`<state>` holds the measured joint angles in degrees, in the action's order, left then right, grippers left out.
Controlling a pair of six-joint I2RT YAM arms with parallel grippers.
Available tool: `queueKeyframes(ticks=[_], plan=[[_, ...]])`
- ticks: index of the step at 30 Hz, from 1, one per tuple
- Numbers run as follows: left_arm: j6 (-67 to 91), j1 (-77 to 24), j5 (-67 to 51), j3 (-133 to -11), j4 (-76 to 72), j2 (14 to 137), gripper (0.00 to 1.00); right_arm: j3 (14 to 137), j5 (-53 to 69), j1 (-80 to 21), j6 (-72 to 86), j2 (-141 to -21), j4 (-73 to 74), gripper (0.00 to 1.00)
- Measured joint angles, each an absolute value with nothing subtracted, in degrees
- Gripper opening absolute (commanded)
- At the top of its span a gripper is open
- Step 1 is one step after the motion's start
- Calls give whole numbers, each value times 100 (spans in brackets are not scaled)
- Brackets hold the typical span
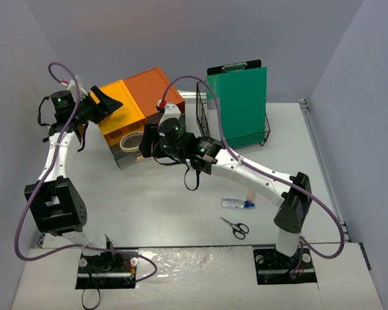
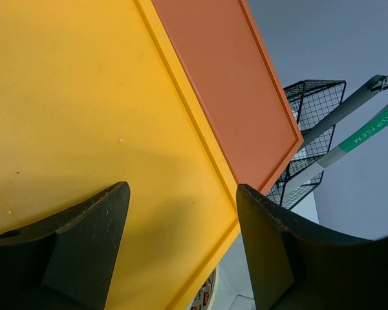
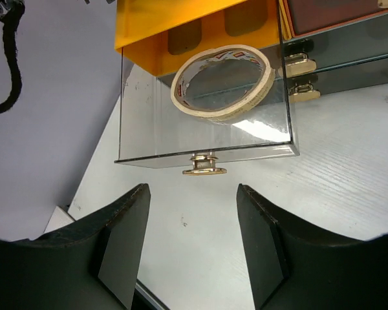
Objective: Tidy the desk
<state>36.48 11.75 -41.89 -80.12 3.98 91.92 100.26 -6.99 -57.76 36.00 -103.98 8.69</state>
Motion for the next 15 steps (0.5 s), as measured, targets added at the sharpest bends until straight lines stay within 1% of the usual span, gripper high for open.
queueKeyframes(ticks=[4, 8, 15], plan=[[3647, 1175, -4132, -8103, 545, 9213, 64, 9561, -742, -5797, 3562, -10162, 811, 52], [3649, 1175, -4030, -8243, 745, 9260, 64, 9081, -833, -5867, 3473, -10239, 940, 51], [3656, 1175, -3962, -8417, 912, 9351, 64, 8984, -1130, -6041, 3295, -10474, 989, 51]])
